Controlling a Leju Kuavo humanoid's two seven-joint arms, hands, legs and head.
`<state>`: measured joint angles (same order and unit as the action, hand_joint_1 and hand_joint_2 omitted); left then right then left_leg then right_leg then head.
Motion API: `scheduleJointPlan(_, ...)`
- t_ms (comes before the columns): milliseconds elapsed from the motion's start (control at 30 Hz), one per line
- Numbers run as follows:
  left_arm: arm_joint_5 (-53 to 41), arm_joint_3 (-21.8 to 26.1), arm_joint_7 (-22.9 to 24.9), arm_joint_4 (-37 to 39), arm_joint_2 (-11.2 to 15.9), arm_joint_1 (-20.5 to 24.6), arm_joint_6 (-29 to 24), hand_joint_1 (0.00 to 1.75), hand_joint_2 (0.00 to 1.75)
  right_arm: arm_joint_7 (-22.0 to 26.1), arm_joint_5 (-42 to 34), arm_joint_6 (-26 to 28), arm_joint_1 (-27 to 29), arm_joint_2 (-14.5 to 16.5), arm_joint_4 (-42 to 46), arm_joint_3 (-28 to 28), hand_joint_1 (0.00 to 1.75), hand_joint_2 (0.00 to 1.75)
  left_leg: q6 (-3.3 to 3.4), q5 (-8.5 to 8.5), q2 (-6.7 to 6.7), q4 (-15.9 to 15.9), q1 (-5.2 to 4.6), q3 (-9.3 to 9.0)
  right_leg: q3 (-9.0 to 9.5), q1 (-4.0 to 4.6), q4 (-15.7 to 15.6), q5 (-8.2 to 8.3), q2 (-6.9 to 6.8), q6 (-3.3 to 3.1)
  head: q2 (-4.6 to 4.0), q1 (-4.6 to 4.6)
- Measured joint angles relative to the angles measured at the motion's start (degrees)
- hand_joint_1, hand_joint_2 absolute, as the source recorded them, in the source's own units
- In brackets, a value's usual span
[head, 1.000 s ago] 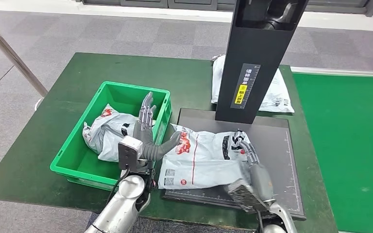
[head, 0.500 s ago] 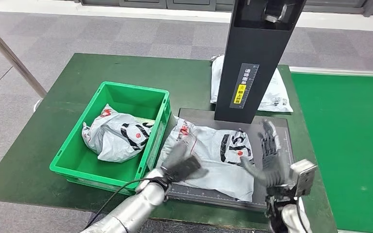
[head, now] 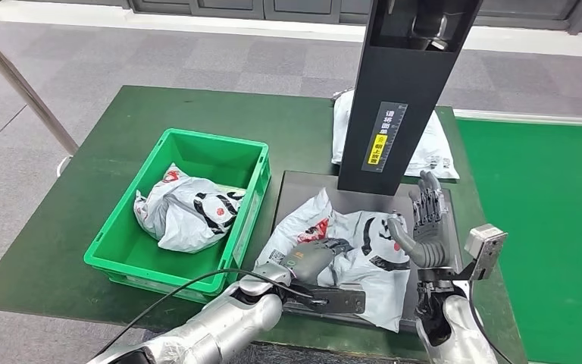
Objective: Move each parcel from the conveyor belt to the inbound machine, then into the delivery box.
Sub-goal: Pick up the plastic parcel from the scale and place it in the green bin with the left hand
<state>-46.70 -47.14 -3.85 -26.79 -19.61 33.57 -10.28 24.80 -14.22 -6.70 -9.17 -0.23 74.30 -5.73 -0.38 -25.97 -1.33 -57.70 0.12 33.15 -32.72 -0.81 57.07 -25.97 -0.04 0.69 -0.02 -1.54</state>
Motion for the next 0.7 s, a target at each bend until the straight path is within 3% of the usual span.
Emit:
scheduleJointPlan(433, -0.4, 0.04, 0.0, 0.78, -0.05, 0.77, -2.6, 1.75, 1.75, 0.0, 0.11, -0.1, -0.61, 0.91, -1.69, 0.75, 0.0, 1.75, -0.06, 0.02, 0.18, 0.0, 0.02, -0.2, 0.06, 0.04, 0.02, 0.11, 0.17, -0.12, 0.0, -0.01)
scheduleJointPlan(567, 3.89, 2.92, -6.05, -1.34, 0.19, -1.47, -13.12, 1.75, 1.75, -0.48, 0.6, 0.53, -0.24, 1.21, -1.39, 0.81, 0.0, 1.75, -0.1, 0.0, 0.29, 0.0, 0.02, -0.11, -0.12, 0.03, 0.04, 0.11, 0.31, -0.15, 0.0, -0.01)
scheduleJointPlan(700, 7.81, 9.88, -13.22, -10.48, 1.78, -4.74, -22.09, 1.75, 1.75, -0.6, 0.09, 1.66, 0.72, 1.29, -0.97, 0.84, 0.0, 1.75, -0.1, 0.09, 0.31, -0.01, 0.02, 0.2, -0.43, 0.03, 0.08, 0.17, 0.31, -0.14, 0.0, -0.01)
